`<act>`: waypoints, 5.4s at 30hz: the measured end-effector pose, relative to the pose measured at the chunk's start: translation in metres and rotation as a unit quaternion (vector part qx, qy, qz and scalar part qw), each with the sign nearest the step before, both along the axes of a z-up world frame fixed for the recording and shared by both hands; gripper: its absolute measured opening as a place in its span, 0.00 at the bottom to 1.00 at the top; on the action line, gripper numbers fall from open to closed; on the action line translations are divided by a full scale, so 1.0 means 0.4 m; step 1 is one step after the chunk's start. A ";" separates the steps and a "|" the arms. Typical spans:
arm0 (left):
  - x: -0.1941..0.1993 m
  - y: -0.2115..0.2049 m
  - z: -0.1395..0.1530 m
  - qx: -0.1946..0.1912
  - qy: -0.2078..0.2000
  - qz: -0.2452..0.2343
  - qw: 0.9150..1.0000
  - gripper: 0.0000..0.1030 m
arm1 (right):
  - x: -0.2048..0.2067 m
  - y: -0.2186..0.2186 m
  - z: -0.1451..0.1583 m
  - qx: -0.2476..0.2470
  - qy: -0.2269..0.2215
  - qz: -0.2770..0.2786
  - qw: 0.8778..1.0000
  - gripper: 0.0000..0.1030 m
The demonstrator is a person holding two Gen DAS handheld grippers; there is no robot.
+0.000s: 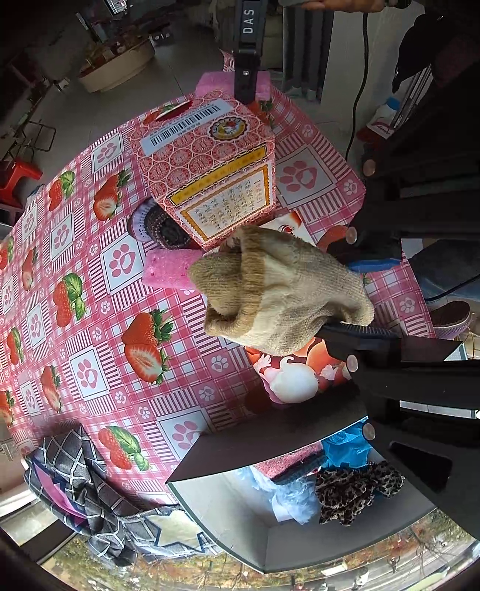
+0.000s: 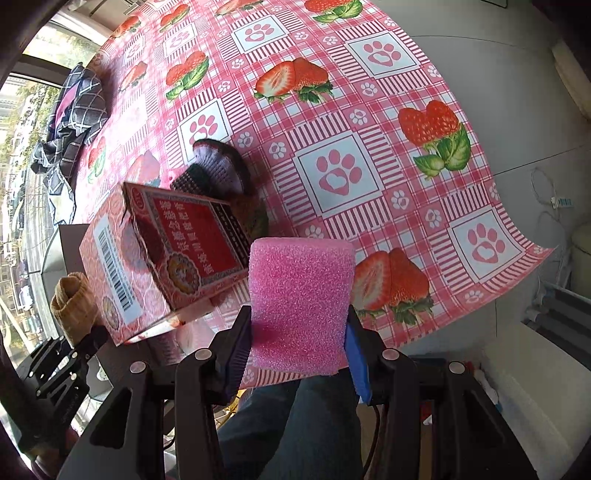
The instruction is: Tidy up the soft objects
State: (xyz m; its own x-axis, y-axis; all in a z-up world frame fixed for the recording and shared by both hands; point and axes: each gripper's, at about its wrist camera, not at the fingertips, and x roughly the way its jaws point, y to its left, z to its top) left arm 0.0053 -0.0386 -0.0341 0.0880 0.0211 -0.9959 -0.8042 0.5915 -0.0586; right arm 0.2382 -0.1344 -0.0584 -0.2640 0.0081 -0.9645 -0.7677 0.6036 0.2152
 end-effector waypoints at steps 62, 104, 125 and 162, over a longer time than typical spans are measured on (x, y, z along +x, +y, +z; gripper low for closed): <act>-0.511 -0.017 0.082 0.042 -0.040 0.233 0.971 0.25 | -0.561 0.184 0.075 0.021 -0.012 0.280 0.960 0.46; -0.607 -0.054 0.071 0.036 -0.030 0.301 0.952 0.25 | -0.817 0.265 0.138 0.063 0.008 0.404 0.913 0.46; -0.611 -0.056 0.072 0.036 -0.030 0.304 0.952 0.25 | -0.818 0.261 0.129 0.057 0.014 0.403 0.913 0.46; -0.599 -0.053 0.063 0.029 -0.029 0.295 0.955 0.25 | -0.801 0.256 0.131 0.055 0.012 0.386 0.921 0.46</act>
